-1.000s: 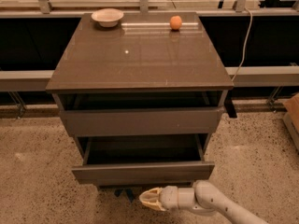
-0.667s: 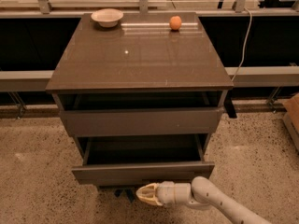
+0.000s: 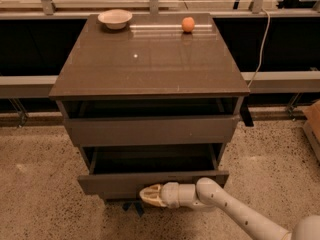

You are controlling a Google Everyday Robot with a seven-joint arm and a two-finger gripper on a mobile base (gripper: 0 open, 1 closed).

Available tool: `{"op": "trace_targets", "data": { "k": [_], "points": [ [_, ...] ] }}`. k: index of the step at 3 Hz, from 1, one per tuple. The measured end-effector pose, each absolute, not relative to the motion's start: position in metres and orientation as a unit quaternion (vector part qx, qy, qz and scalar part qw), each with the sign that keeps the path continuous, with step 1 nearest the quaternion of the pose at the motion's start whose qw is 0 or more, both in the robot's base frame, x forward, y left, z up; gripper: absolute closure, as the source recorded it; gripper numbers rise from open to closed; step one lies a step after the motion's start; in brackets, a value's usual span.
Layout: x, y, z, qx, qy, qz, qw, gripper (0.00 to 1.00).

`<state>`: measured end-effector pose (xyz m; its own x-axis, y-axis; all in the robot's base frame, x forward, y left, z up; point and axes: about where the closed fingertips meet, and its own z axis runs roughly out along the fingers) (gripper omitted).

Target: Close middle drawer

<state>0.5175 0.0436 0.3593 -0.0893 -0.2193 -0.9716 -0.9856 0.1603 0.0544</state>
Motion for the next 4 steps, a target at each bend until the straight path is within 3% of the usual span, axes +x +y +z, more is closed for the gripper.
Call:
{"op": "trace_targets", "data": {
  "k": [4],
  "points": [
    [0.577,0.09,0.376,-0.522,0.61,0.375,0.464,1.0]
  ]
}}
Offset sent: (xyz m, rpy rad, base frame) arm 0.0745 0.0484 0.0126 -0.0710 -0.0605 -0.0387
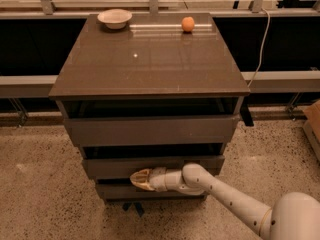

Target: Close middle drawer

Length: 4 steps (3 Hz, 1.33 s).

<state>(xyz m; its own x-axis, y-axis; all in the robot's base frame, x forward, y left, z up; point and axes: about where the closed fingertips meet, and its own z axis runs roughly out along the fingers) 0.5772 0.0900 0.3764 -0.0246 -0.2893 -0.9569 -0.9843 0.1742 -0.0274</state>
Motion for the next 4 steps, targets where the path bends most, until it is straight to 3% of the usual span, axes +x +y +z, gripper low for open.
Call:
{"op": "trace_targets", "data": {
  "k": [4],
  "points": [
    [0.58,0.104,0.389,-0.552,0.619,0.322,0.455,1.0]
  ]
}}
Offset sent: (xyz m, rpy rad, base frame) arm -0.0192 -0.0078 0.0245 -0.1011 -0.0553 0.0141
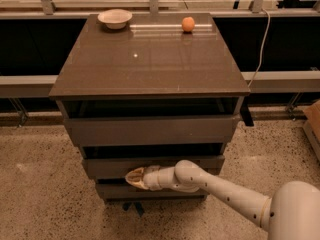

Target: Close middle drawer

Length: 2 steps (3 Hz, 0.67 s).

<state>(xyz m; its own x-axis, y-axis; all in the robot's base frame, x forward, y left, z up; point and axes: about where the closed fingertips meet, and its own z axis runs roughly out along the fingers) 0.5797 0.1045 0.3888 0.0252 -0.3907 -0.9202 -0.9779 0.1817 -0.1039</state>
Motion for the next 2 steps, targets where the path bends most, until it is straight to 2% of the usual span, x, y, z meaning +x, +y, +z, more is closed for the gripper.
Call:
{"op": "trace_targets", "data": {
  "k": [2],
  "points": [
    [0.608,0.112,0.388,-0.547,0.631,0.297,0.463,1.0]
  ]
}}
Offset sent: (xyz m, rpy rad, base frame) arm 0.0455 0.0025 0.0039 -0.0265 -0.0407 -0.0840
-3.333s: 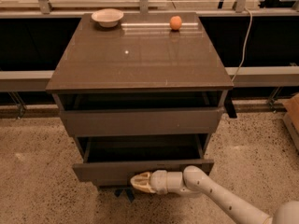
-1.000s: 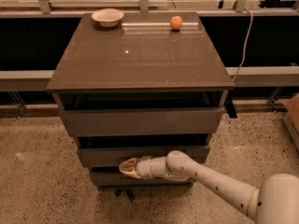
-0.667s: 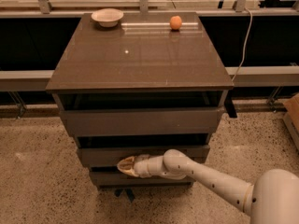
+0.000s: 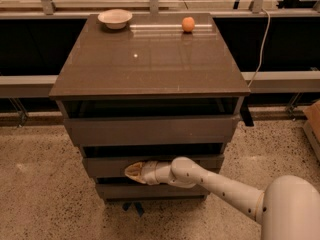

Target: Close middle drawer

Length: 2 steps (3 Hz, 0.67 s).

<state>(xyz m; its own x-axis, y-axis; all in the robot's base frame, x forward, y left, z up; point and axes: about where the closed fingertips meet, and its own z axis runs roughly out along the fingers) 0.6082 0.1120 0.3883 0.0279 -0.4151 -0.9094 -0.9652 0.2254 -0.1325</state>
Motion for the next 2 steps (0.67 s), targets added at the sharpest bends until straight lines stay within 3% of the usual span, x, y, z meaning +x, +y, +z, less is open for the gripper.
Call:
{"op": "trace_targets", "data": {
  "k": [2],
  "points": [
    [0.6108,0.1114,0.3889,-0.547,0.633,0.291,0.463,1.0]
  ]
}}
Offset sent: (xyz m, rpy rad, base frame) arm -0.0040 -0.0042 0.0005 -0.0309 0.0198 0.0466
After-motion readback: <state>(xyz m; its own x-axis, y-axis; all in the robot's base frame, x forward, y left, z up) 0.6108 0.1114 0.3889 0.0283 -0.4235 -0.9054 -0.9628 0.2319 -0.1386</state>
